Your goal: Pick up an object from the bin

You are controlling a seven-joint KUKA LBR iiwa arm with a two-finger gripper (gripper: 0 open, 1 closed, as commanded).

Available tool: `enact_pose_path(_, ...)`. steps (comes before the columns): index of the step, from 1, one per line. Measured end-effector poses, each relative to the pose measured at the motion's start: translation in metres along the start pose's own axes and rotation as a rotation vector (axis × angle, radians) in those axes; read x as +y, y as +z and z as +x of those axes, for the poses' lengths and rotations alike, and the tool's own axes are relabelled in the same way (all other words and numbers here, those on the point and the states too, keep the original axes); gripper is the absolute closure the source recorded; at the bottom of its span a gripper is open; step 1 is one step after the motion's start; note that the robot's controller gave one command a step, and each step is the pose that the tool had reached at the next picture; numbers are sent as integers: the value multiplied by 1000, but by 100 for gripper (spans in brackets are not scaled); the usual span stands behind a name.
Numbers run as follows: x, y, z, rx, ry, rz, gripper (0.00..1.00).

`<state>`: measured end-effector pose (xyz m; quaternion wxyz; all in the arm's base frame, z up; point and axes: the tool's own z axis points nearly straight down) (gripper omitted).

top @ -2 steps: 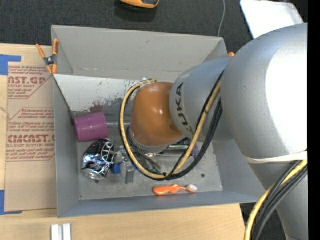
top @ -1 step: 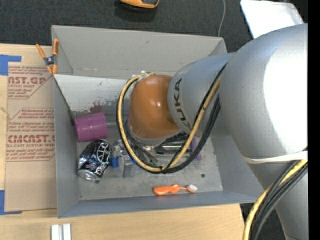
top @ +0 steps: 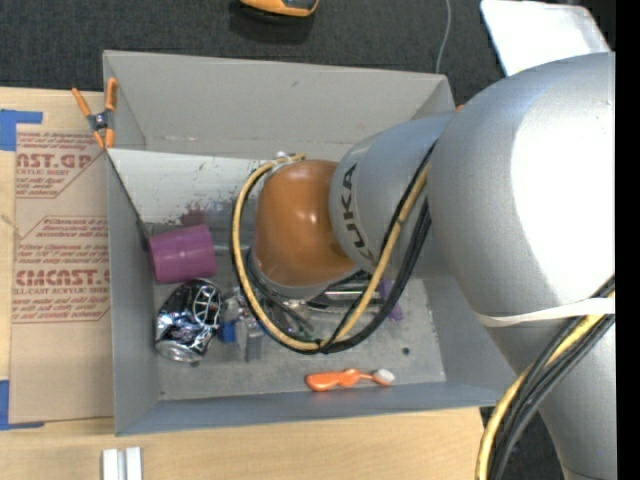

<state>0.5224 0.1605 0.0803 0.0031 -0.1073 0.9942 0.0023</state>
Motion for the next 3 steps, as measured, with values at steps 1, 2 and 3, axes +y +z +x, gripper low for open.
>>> enact_pose_path(1, 6, 7, -1, -3, -305, 1, 100)
enact_pose_path(2, 5, 7, -9, -2, -139, -2, 100)
enact_pose_path(3, 5, 8, -11, -9, -247, 0, 100)
